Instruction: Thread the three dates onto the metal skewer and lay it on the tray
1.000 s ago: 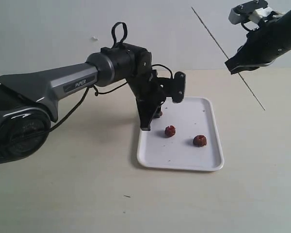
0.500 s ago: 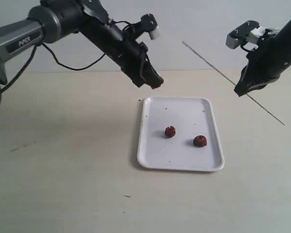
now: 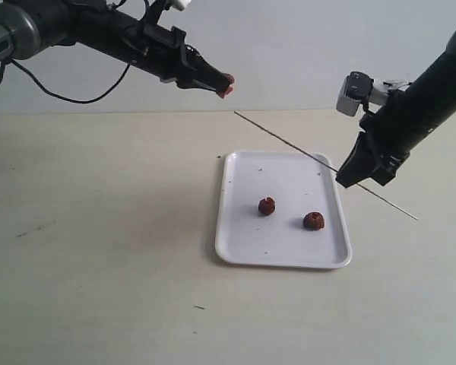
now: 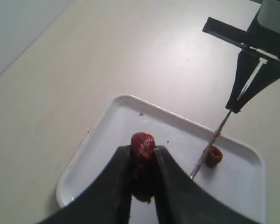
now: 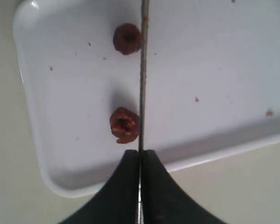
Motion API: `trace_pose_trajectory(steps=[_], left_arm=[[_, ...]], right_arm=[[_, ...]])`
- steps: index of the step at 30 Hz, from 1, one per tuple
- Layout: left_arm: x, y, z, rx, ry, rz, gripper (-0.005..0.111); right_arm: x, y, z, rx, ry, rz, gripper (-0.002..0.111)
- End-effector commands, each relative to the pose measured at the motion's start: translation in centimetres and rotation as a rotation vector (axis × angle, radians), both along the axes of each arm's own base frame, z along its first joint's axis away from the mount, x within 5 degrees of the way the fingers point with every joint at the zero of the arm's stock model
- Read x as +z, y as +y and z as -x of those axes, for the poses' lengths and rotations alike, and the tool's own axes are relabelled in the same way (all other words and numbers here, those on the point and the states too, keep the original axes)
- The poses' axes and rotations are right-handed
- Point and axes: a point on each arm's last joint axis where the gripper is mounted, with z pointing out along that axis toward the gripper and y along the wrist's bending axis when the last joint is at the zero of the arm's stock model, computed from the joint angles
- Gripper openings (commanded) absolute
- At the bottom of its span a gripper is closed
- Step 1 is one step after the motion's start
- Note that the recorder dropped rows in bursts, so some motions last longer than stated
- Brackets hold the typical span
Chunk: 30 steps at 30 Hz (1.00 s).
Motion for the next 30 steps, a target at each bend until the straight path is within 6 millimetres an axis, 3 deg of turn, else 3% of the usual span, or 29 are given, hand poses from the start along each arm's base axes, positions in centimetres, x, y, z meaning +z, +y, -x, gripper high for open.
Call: trace_pose_trajectory(steps=[1,10,16,30], left_arm=[[0.86,-0.19,0.23,0.009,0.021,0.031,0.017],[0.86,-0.19,0.23,0.028,0.056,0.034,0.017],[0.86,-0.19,0.23,0.036,0.071,0.036,0.031],[0.86,-0.28,0.27,0.042,0.086,0.037,0.031]], right_arm=[[0.15,-0.11,-0.43,-0.016,-0.056,-0.013,0.0],[0.31,-0.24,-1.27,-0.089,-0.123,-0.015,0.0],[0.42,-0.09,-1.35,-0.091,-0.133,-0.035,0.0],[0.58,0.35,-0.97,-0.023,-0.124,-0.076,0.0]])
